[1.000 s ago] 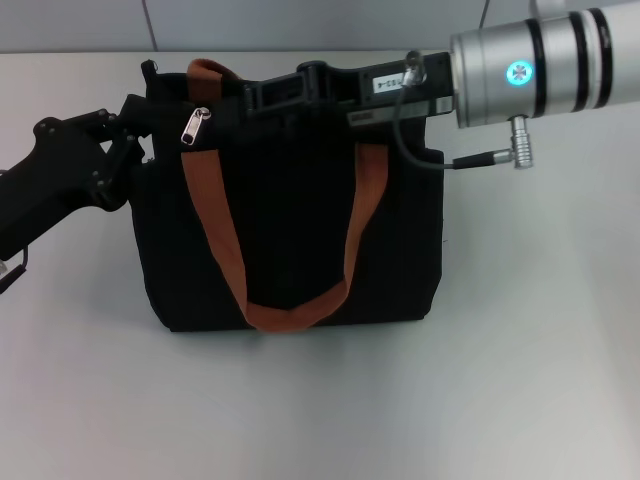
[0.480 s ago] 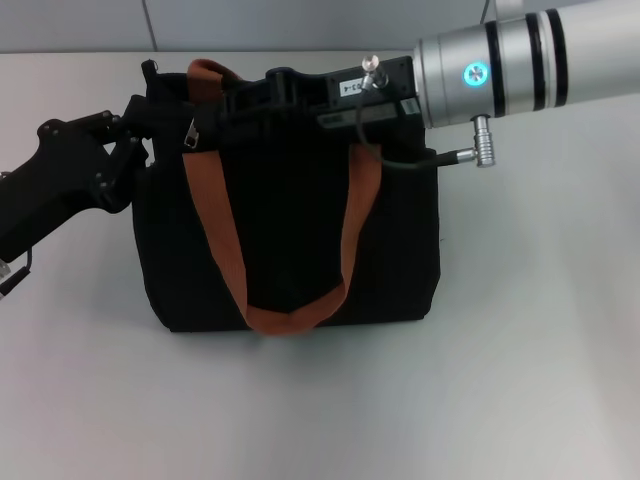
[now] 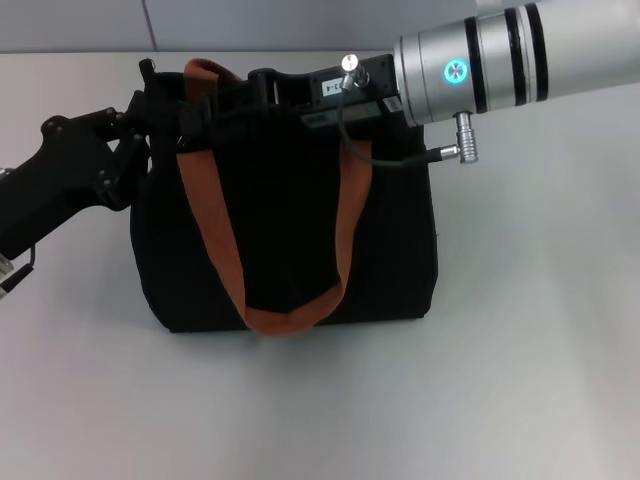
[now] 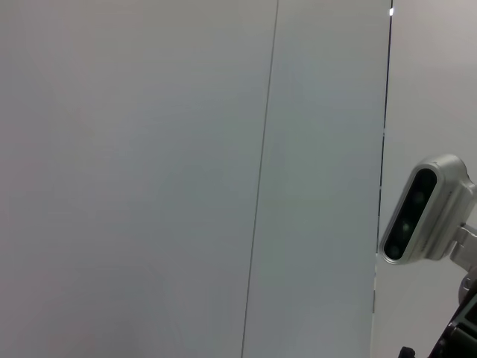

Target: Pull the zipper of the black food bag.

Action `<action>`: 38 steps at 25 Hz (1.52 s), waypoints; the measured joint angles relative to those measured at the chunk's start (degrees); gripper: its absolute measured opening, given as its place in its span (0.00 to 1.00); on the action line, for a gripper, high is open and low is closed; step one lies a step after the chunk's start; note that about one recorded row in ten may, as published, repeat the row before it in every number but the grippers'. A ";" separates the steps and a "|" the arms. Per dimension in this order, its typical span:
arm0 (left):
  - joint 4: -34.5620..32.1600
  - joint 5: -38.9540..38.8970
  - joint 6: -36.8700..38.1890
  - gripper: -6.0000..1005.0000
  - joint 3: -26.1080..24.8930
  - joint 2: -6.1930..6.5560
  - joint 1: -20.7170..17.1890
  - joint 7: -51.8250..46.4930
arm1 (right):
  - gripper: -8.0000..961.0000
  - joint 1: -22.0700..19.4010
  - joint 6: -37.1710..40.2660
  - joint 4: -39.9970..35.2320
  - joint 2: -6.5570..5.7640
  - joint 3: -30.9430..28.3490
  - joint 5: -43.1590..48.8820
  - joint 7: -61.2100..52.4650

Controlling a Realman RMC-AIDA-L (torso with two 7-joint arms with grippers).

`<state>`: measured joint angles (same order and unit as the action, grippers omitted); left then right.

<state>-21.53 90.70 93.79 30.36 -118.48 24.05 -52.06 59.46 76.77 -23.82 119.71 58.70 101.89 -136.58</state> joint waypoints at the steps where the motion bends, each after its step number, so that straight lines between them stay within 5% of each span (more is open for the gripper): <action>1: 0.00 0.00 0.00 0.03 0.00 0.00 0.03 0.00 | 0.45 0.00 -0.02 0.02 0.01 0.06 -0.09 0.00; 33: -0.01 0.00 0.60 0.04 -0.31 -0.08 0.22 -0.59 | 0.41 -1.60 0.01 -0.52 0.09 1.72 -2.51 2.33; 38: 0.00 0.00 0.69 0.04 -0.28 -0.08 0.21 -0.59 | 0.21 -1.84 -0.47 -0.53 0.08 1.65 -2.50 2.33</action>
<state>-21.53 90.70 94.48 30.09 -118.56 24.26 -52.65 57.62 76.30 -24.34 119.80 60.36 99.39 -134.25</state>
